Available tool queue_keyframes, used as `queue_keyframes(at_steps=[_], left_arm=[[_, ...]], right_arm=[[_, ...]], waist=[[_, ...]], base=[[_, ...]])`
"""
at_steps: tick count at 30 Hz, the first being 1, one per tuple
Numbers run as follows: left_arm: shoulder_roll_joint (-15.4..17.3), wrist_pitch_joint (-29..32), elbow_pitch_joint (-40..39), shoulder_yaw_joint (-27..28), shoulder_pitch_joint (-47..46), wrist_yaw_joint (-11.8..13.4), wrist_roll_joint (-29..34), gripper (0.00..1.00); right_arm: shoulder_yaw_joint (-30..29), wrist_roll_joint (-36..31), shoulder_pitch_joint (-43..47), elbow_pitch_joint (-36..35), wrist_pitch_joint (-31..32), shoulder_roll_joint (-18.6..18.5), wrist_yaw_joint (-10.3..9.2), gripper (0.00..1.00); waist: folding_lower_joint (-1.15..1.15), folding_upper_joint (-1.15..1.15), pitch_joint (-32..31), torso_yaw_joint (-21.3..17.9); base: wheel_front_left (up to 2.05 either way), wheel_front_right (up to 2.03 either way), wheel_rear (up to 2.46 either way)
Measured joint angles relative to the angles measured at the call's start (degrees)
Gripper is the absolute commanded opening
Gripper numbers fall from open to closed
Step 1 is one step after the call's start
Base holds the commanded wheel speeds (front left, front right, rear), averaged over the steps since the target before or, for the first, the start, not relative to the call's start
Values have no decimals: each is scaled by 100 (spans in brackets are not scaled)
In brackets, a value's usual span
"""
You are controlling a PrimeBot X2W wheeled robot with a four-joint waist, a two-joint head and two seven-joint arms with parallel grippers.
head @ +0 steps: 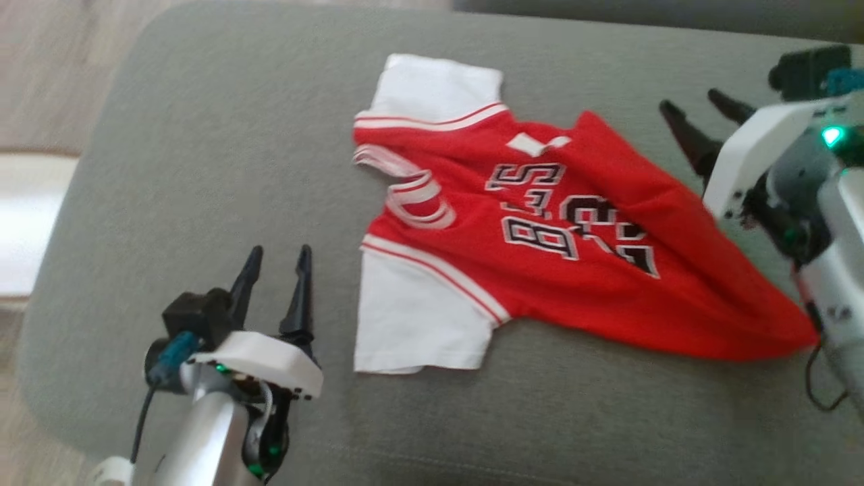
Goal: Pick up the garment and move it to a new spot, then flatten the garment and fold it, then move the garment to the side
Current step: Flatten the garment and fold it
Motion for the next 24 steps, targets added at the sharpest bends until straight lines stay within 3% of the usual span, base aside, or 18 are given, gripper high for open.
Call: queue_keyframes(at_steps=[6, 12, 19, 22, 24], left_arm=[[-126, -43, 68, -113, -167, -18, -1, 100], [-143, -49, 143, -115, -225, -18, -11, 100], [-175, -49, 111, -94, -224, -18, -52, 100], [-180, -49, 102, -85, -225, -16, -52, 100], [-185, -49, 91, -75, -225, -16, -49, 100]], right_arm=[[491, 377, -796, 1205, 144, -146, 0, 100], [960, 784, -1020, 2018, 483, -141, 0, 100], [1240, 1202, -1343, 2329, 1106, -175, 0, 98], [1397, 1288, -1354, 2348, 985, -172, 0, 0], [1483, 1296, -1355, 2404, 781, -178, 0, 0]], waist=[[0, 0, 327, 620], [0, 0, 618, 1107], [0, 0, 769, 1278], [0, 0, 759, 1233], [0, 0, 745, 1179]], base=[[0, 0, 0], [0, 0, 0], [0, 0, 0], [0, 0, 0], [0, 0, 0]])
